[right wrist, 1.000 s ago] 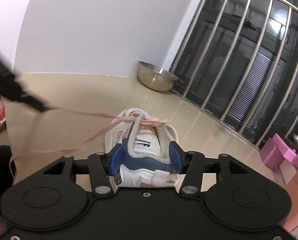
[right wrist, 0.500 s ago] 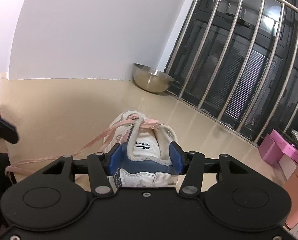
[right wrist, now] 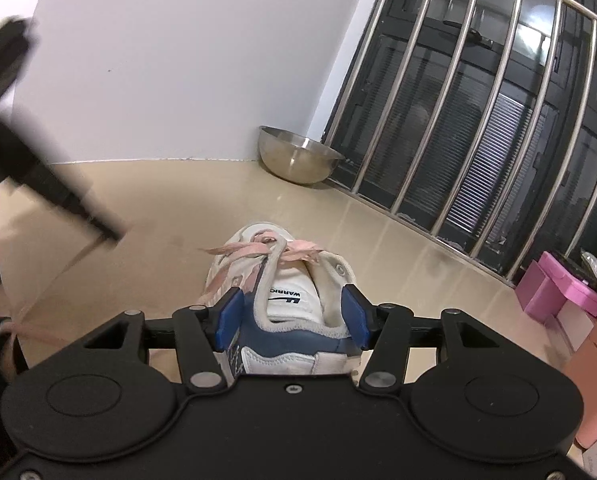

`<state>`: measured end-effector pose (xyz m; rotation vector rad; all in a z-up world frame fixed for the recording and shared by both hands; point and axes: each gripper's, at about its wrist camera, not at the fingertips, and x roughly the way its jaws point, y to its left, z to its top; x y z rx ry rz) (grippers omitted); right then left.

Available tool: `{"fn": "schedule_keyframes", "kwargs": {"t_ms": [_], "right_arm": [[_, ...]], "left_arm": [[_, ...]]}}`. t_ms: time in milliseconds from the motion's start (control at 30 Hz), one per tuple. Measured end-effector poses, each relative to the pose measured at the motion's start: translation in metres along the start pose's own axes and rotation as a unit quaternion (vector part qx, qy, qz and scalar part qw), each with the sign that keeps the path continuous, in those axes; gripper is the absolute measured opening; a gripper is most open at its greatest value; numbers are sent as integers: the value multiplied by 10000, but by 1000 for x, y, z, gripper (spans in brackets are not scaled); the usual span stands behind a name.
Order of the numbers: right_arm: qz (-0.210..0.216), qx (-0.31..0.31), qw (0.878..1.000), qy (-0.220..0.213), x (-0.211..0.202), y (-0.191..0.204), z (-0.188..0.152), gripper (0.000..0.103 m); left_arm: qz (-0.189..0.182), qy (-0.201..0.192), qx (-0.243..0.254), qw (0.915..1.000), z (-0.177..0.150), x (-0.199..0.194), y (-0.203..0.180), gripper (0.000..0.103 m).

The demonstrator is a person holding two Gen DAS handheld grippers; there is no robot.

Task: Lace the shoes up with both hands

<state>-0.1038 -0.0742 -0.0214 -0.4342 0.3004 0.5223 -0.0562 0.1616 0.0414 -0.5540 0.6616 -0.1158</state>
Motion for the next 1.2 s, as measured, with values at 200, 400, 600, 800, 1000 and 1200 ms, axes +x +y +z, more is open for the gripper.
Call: {"fn": "schedule_keyframes", "kwargs": {"t_ms": [200, 400, 600, 800, 1000, 1200], "right_arm": [[-169, 244, 9988, -382, -20, 0, 8, 55], [1262, 724, 9874, -631, -40, 23, 29, 55], [1990, 731, 9758, 526, 44, 83, 51, 37], [1859, 1088, 9676, 1320, 95, 108, 57, 22], [1741, 995, 9693, 1422, 102, 115, 46, 7], [2249, 1116, 9595, 1275, 84, 82, 54, 0]], "left_arm": [[-86, -145, -1049, 9943, 57, 39, 48, 7], [-40, -123, -1315, 9912, 36, 14, 72, 39], [-109, -633, -1157, 9912, -5, -59, 77, 49], [72, -1164, -249, 9929, -18, -104, 58, 55], [418, -1550, 861, 9833, -25, -126, 27, 63], [319, -1977, 2252, 9535, -49, -126, -12, 70]]}}
